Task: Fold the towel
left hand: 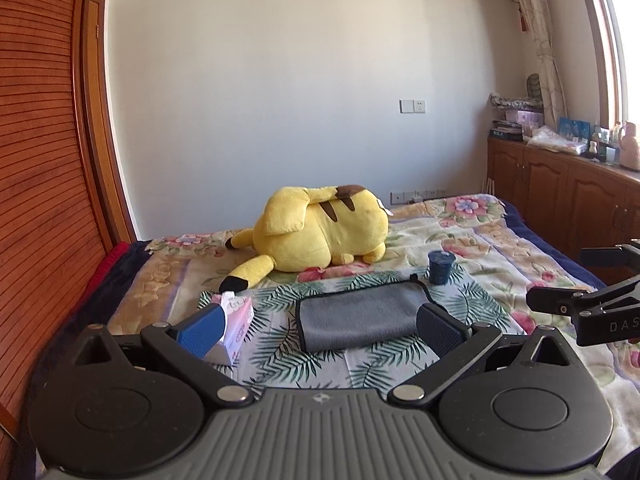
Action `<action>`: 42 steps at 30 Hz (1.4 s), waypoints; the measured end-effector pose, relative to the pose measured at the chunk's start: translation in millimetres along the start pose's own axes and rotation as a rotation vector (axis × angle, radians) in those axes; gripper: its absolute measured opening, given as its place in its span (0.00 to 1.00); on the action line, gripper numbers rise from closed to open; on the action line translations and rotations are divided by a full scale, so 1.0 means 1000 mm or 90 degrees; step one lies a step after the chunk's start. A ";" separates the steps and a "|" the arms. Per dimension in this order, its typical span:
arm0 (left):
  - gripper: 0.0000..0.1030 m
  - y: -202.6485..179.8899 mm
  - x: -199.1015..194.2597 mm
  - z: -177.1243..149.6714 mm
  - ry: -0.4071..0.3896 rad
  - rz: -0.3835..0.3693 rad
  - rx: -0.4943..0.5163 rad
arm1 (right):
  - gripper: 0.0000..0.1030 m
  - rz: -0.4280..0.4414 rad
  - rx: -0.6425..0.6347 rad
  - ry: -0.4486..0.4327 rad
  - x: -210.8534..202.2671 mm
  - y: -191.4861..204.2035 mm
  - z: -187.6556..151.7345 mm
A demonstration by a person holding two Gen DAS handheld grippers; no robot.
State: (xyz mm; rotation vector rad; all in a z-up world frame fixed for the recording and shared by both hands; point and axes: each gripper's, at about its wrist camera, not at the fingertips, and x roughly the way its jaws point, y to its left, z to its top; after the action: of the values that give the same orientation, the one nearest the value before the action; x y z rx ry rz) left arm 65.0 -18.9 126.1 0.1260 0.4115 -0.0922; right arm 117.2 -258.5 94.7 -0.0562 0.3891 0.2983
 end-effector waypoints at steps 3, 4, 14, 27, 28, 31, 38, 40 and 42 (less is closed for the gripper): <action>0.82 -0.001 -0.004 -0.015 0.003 -0.006 0.003 | 1.00 -0.001 0.002 0.005 -0.005 0.003 -0.009; 0.82 -0.002 -0.005 -0.020 0.004 0.000 0.006 | 1.00 -0.001 0.003 0.005 -0.006 0.004 -0.012; 0.82 0.003 -0.006 -0.054 0.022 0.012 -0.003 | 1.00 0.001 -0.002 0.006 -0.016 0.012 -0.031; 0.82 0.000 -0.010 -0.092 0.031 0.007 -0.022 | 1.00 -0.009 0.011 0.041 -0.015 0.019 -0.078; 0.82 0.000 -0.010 -0.095 0.032 0.009 -0.021 | 1.00 -0.011 0.015 0.043 -0.016 0.019 -0.081; 0.82 0.000 -0.009 -0.105 0.038 0.011 -0.024 | 1.00 -0.010 0.027 0.055 -0.014 0.017 -0.089; 0.82 0.002 -0.005 -0.123 0.048 0.020 -0.029 | 1.00 -0.021 0.037 0.062 -0.013 0.014 -0.098; 0.82 0.002 -0.002 -0.127 0.053 0.025 -0.027 | 1.00 -0.021 0.040 0.060 -0.013 0.014 -0.099; 0.82 0.001 0.000 -0.131 0.053 0.029 -0.022 | 1.00 -0.021 0.043 0.058 -0.014 0.014 -0.100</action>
State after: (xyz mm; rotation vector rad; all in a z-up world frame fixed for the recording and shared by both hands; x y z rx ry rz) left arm 13.4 0.6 7.2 0.1051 0.4931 -0.0349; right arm 64.1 -259.9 7.2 -0.0106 0.4873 0.2498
